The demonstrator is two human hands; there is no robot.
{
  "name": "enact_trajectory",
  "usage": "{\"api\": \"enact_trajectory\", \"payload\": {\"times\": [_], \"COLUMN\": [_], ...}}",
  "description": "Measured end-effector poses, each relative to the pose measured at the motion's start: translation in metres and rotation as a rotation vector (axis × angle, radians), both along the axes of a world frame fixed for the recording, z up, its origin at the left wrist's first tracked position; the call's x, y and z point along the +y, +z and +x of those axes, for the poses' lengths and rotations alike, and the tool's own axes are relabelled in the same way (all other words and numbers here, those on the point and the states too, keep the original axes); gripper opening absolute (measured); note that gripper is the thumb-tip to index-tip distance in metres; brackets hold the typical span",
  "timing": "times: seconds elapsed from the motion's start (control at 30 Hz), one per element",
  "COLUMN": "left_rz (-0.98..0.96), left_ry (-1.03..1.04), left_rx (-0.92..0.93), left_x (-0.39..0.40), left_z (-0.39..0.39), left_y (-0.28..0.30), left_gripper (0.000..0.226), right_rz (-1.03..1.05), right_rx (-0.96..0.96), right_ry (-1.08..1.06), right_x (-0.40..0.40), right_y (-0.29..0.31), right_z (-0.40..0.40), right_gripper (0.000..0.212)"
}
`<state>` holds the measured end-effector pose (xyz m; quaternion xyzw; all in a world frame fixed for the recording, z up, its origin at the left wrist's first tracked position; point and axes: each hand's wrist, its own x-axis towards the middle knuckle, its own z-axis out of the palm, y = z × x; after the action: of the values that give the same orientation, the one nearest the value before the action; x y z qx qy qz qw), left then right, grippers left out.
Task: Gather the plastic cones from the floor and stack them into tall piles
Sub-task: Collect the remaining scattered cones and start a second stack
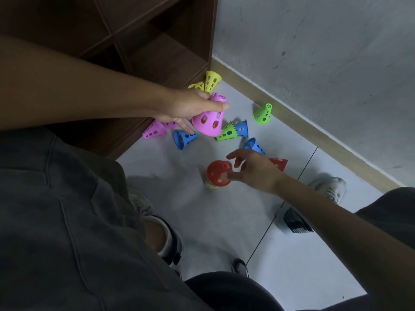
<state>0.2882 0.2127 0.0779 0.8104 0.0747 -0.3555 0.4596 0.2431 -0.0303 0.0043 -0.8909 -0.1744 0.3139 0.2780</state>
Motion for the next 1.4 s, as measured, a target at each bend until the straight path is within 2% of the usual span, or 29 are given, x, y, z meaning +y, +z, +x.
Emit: {"api": "enact_trajectory", "payload": {"times": [0.13,0.3,0.4,0.57,0.7,0.93,1.07,1.2,1.3,1.4], "left_rz": [0.008,-0.011,-0.016,-0.018,0.019,0.07,0.074,0.105,0.115,0.136], "left_ry": [-0.031,-0.075,-0.154,-0.259,-0.355,-0.485,-0.583,-0.604,-0.585,-0.534], "left_rx": [0.013,0.034,0.076,0.092,0.104,0.042,0.113,0.099,0.094,0.062], "left_x": [0.0,-0.006,-0.014,-0.03,-0.042,-0.054,-0.052,-0.049,-0.045,-0.044], "left_z": [-0.002,-0.006,-0.011,-0.015,-0.014,-0.013,-0.012,-0.008,-0.004,0.006], "left_y": [-0.001,-0.007,-0.011,-0.016,-0.021,-0.031,-0.035,-0.038,-0.047,-0.058], "left_gripper": [0.063,0.064,0.078,0.063,0.08,0.052,0.052,0.054,0.052,0.051], "right_rz": [0.083,0.164,0.212,0.199,0.185,0.204,0.202,0.109,-0.012,-0.137], "right_rx": [0.152,0.215,0.212,0.214,0.179,0.108,0.077,0.023,-0.073,-0.148], "right_ry": [-0.134,-0.344,-0.474,-0.571,-0.606,-0.668,-0.712,-0.72,-0.657,-0.545], "right_x": [-0.006,-0.024,-0.032,-0.046,-0.059,-0.083,-0.095,-0.103,-0.105,-0.108], "right_y": [-0.002,-0.012,-0.016,-0.019,-0.021,-0.024,-0.023,-0.034,-0.044,-0.059], "right_z": [0.006,0.017,0.02,0.024,0.022,0.02,0.02,0.026,0.03,0.037], "right_gripper": [0.049,0.032,0.025,0.022,0.019,0.011,0.018,0.025,0.032,0.049]}}
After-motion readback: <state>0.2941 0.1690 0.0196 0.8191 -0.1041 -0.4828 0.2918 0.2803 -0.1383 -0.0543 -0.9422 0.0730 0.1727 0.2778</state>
